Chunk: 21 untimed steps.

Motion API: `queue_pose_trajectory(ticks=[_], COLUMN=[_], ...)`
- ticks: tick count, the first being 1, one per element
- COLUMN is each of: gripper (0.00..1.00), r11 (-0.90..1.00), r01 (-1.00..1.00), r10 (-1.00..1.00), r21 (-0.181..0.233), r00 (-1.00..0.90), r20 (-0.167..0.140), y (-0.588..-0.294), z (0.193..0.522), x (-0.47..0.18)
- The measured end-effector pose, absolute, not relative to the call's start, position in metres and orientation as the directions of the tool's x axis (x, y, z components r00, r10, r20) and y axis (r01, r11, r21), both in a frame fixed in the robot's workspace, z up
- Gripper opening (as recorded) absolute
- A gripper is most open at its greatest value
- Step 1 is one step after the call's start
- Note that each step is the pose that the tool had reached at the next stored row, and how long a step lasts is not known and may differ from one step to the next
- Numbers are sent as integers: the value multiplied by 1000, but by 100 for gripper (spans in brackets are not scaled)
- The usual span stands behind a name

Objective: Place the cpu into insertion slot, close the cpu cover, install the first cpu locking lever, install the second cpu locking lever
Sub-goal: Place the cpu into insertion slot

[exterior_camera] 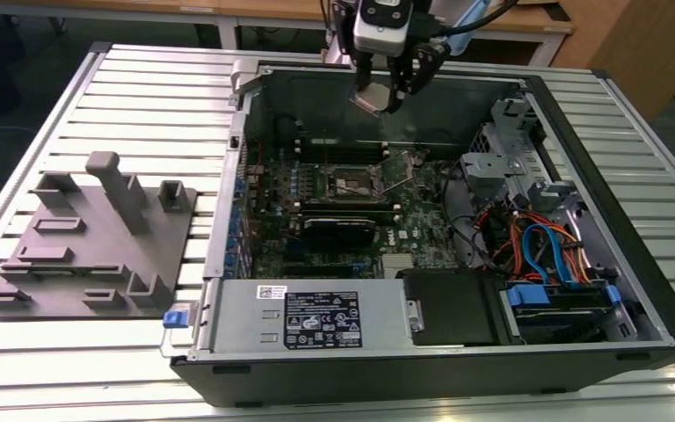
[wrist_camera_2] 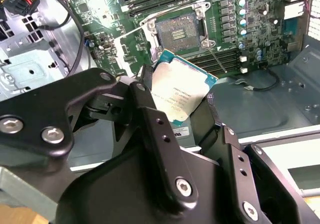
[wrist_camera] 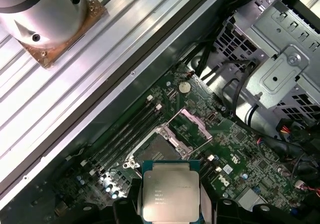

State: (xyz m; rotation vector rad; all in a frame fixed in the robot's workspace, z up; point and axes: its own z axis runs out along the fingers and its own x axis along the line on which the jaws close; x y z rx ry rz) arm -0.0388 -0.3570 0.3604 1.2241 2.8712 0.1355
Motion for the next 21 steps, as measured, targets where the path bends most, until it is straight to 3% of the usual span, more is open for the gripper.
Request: queue_pose_trajectory(ticks=[21], gripper=[54], r11=[666], r01=[741], r10=[743], r21=[87], r00=[-669], r20=[18], y=[-357], z=[360], x=[-39])
